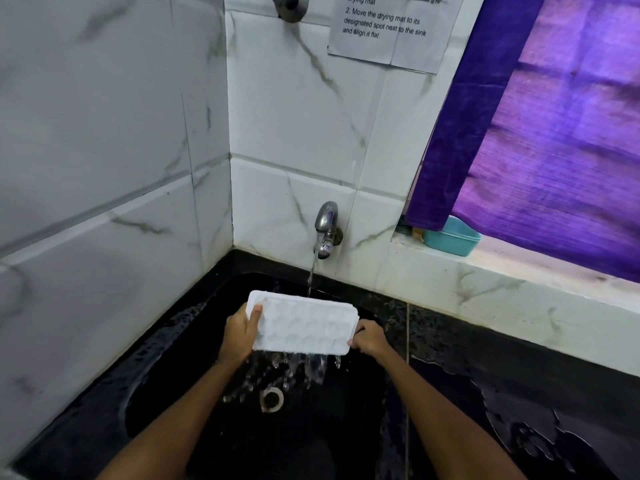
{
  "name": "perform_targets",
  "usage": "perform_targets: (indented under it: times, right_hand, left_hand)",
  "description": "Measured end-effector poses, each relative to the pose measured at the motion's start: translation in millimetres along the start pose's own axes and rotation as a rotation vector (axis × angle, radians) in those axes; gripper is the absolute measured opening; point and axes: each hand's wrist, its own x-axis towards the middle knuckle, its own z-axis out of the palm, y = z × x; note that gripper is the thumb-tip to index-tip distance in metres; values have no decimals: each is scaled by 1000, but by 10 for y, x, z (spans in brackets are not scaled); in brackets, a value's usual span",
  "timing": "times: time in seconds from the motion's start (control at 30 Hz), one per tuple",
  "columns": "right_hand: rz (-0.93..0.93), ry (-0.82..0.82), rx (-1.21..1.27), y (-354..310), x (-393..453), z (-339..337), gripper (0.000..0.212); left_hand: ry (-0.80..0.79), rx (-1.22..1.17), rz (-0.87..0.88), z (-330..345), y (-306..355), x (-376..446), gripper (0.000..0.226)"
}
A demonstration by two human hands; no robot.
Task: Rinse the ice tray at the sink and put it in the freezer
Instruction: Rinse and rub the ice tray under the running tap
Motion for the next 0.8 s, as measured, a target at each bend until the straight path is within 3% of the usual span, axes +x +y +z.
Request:
perform_targets:
  times: [0.03,0.1,0.2,0.3,0.37,0.47,0.53,0.6,0.7,0.8]
  right_hand:
    - [-47,28,-13,51,-34,13,8]
    - [-139,99,-58,128,-70,19,8]
    - [-226,166,-145,130,-83,23,28]
    - [-218,139,-139,74,-49,16,20]
    - [-184,89,-66,30,-30,-6,15]
    - [-93,89,64,-45,4,-27,28]
    - [-47,91,47,-87,60,-78,21]
    - [-6,108,-4,-120,134,-195,19]
    - [55,171,-70,-121,242,-448,38]
    - [63,277,-111,-132,289,-666,17]
  left_hand:
    - [-117,103,47,-72,-47,1,25]
    - [-307,314,116,-192,-161,28,27]
    - [-332,388,111,-247,-203,9,37]
    - [-265,296,18,-176,-185,6,39]
    - [-236,166,-176,-108,-173,26,33]
    - [-223,-223,-537,16,-121,48,42]
    - [-224,-391,-653,128,-54,107,49]
    - [-219,-475,-722,255,76,211,54]
    - [-232,-537,-760,477,328,390,53]
    - [-204,-523,-726,722,552,533,54]
